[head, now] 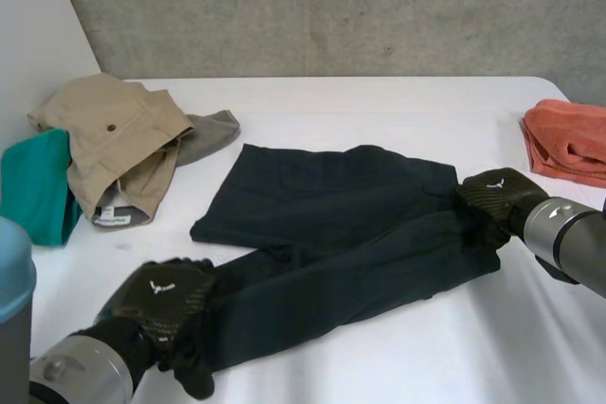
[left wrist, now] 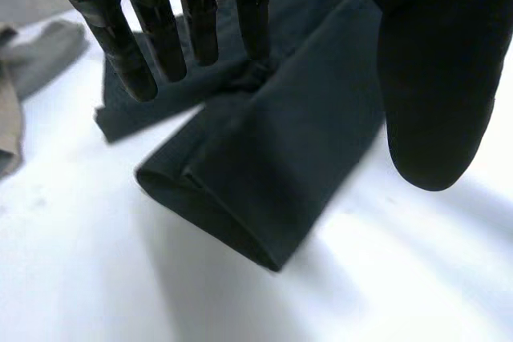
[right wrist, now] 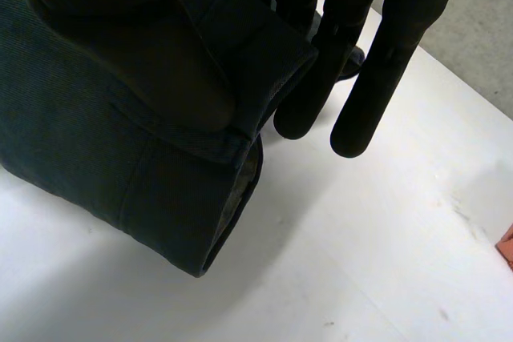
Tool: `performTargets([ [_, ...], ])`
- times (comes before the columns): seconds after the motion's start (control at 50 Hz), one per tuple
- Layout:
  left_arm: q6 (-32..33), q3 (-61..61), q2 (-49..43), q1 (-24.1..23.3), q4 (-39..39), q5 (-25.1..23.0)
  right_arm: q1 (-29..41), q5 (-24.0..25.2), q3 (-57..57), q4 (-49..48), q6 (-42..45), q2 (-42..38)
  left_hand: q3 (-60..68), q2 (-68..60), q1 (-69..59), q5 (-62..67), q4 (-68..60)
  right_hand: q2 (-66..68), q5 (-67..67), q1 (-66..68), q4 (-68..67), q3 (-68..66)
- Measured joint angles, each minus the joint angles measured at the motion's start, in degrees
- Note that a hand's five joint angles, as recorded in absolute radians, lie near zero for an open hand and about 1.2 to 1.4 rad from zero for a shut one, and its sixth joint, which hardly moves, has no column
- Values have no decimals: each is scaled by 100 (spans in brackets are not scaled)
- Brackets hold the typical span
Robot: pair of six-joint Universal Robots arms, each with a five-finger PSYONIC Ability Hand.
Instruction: Fold the laundry.
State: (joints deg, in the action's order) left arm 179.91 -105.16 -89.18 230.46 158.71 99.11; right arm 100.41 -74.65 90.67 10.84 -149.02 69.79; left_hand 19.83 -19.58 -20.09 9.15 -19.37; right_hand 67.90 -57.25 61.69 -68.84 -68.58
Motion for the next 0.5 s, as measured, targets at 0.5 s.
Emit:
performTargets([
  [0.5, 1694, 2283, -2904, 203, 1696, 313, 49, -5, -73, -335, 27, 8, 4842, -4874, -4615, 4685, -4912, 0, 0, 0, 0, 0],
])
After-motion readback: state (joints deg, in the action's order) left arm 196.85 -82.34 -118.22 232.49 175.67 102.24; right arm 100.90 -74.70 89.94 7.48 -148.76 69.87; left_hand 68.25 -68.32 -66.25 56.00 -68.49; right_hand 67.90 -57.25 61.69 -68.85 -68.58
